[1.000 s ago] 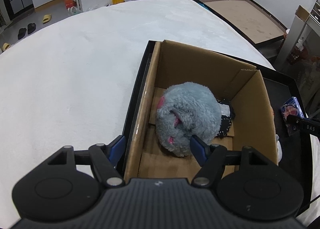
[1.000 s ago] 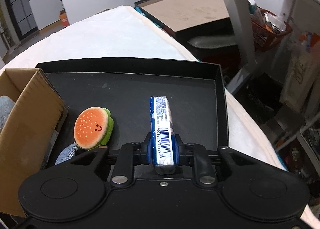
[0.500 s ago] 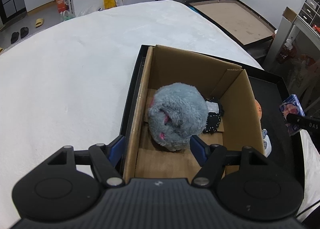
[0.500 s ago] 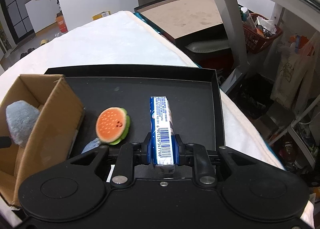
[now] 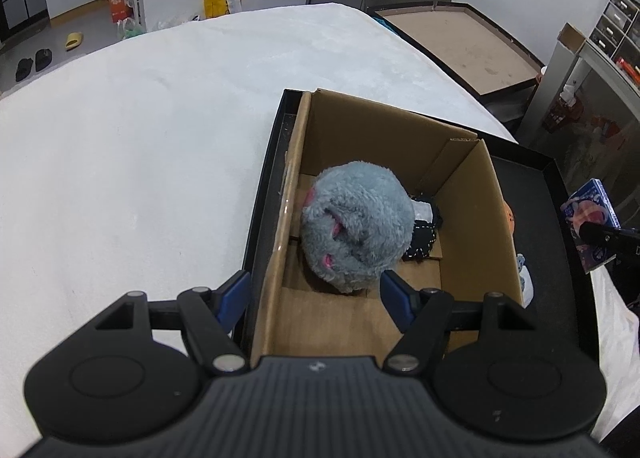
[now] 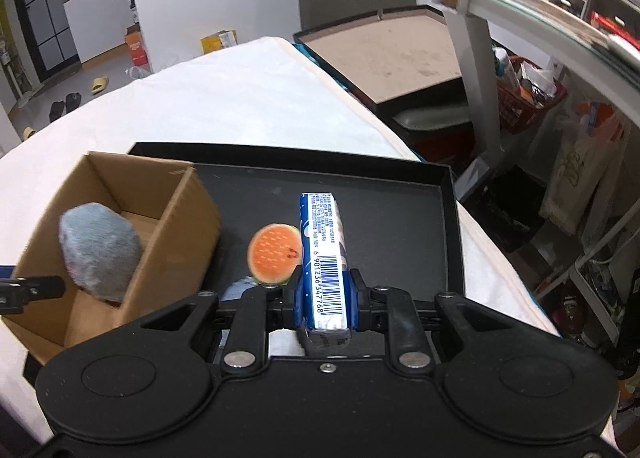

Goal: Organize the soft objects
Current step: 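Carry the juice carton into the box and release it beside the grey ball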

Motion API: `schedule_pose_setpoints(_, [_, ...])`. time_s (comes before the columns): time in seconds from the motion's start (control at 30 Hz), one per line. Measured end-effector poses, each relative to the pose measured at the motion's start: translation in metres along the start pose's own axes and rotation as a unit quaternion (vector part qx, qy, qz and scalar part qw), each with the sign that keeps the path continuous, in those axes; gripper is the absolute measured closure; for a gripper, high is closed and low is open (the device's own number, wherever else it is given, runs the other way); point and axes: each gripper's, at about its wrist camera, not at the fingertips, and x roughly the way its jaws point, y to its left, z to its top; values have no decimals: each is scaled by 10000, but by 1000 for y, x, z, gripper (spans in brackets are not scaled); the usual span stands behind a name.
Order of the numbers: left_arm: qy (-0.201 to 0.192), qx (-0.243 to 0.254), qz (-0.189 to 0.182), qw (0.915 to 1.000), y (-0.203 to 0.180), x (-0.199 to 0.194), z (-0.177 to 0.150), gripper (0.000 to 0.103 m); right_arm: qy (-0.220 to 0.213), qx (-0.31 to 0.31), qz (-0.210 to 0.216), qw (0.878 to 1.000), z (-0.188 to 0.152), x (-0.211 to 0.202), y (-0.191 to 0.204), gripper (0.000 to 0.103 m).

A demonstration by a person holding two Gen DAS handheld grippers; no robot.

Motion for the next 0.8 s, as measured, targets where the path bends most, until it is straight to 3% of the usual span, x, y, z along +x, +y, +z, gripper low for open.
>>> schedule_pose_setpoints(0.57, [-33, -391, -386, 9985, 22, 3, -7, 38, -150, -460, 142, 9987, 21, -27, 69, 82])
schedule_pose_setpoints(0.73, [-115, -431, -565, 9974, 24, -1, -9, 46, -198, -550, 177, 9981, 25, -30, 90, 82])
schedule_pose_setpoints(0.8, [-142, -425, -550, 9975, 25, -2, -10, 57, -190, -605, 198, 9978, 27, -29, 98, 82])
